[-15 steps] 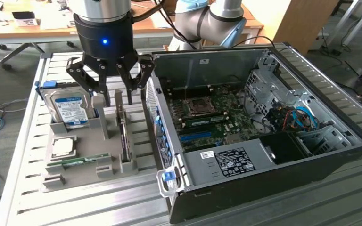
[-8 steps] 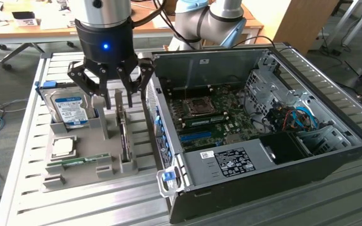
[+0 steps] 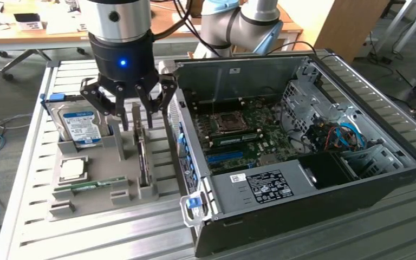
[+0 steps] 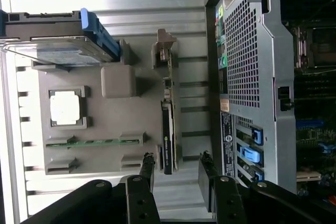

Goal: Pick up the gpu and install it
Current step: 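Pick up the gpu and move the gpu toward the slot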

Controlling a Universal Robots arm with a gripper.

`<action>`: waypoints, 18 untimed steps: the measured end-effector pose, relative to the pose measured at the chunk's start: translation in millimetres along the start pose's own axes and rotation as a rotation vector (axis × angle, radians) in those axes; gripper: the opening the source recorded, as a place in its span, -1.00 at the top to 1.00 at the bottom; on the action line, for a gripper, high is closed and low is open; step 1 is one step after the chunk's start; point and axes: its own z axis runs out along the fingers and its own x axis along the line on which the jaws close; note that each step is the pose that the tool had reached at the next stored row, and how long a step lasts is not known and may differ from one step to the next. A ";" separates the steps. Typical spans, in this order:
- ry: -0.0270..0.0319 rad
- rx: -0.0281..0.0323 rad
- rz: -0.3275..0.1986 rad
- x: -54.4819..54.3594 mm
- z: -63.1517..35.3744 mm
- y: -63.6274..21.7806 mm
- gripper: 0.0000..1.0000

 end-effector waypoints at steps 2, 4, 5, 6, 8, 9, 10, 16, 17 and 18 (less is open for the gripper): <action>0.0000 0.0001 0.000 0.1 2.4 -0.1 0.05; 0.0001 0.0004 0.000 0.1 4.2 -0.2 0.05; 0.0000 0.0005 0.000 0.1 5.1 -0.3 0.05; 0.0000 0.0005 0.000 0.2 6.1 -0.3 0.05; 0.0000 0.0006 0.000 0.2 8.3 -0.4 0.05; 0.0000 0.0006 0.000 0.2 9.4 -0.4 0.05; 0.0000 0.0006 0.000 0.3 10.5 -0.5 0.05; 0.0000 0.0012 0.000 0.3 11.6 -0.5 0.05; -0.0001 0.0011 0.000 0.3 11.6 -0.5 0.05; -0.0001 0.0010 0.000 0.3 11.7 -0.5 0.05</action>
